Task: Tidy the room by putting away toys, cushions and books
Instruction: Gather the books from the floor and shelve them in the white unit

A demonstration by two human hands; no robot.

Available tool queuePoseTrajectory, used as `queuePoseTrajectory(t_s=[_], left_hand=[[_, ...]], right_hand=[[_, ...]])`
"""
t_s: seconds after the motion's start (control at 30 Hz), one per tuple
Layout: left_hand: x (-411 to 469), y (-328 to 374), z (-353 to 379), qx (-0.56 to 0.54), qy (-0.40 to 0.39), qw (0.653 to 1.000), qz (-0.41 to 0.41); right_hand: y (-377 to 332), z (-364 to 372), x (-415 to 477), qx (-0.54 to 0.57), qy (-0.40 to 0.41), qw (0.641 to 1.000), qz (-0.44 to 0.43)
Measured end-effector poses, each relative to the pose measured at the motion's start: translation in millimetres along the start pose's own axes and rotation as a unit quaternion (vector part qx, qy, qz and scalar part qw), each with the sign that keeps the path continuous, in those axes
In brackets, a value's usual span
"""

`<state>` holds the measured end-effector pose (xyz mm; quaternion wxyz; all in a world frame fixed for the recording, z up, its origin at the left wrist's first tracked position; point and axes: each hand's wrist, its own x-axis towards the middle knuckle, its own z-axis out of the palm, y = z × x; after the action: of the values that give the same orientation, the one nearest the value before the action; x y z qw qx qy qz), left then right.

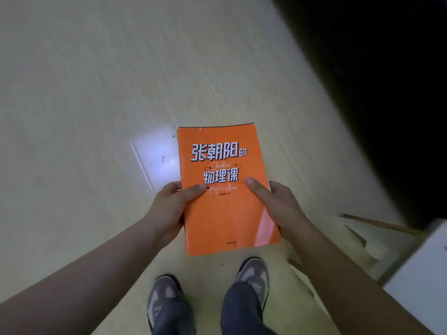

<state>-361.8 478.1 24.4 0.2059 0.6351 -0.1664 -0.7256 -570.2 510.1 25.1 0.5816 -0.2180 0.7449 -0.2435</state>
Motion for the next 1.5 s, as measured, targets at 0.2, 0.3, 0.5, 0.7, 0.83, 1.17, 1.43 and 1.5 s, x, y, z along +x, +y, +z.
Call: queuePoseTrajectory(t_s=[0.2, 0.3, 0.5, 0.7, 0.83, 1.17, 1.43, 1.5], left_hand=[[-147.9, 79.1, 43.7, 0.085, -0.037, 0.995, 0.018], [-227.0, 122.7, 76.5, 0.131, -0.066, 0.989, 0.028], [-379.4, 196.4, 132.9, 0.218, -0.129, 0.965, 0.064], [-489.7, 242.1, 192.9, 0.279, -0.201, 0.933, 0.105], [-554.0, 251.5, 251.2, 0.337, -0.272, 0.89, 0.146], [-651.1, 153.1, 389.4, 0.44, -0.388, 0.799, 0.131], [-712.2, 10.5, 498.2, 0.526, -0.455, 0.709, 0.115], [-727.0, -27.9, 518.2, 0.546, -0.476, 0.681, 0.109]], right_hand=[[-62.1, -47.0, -154.9, 0.102, 0.024, 0.994, 0.019], [-102.6, -78.9, -238.7, 0.141, 0.064, 0.988, 0.014], [-172.5, -126.9, -396.7, 0.212, 0.132, 0.968, -0.007], [-217.4, -173.3, -516.2, 0.264, 0.21, 0.94, -0.047], [-223.6, -214.3, -586.9, 0.296, 0.271, 0.913, -0.078], [-123.5, -311.8, -704.1, 0.392, 0.407, 0.821, -0.078], [5.5, -382.5, -779.7, 0.478, 0.498, 0.722, -0.056], [37.5, -393.5, -798.7, 0.495, 0.507, 0.705, -0.038]])
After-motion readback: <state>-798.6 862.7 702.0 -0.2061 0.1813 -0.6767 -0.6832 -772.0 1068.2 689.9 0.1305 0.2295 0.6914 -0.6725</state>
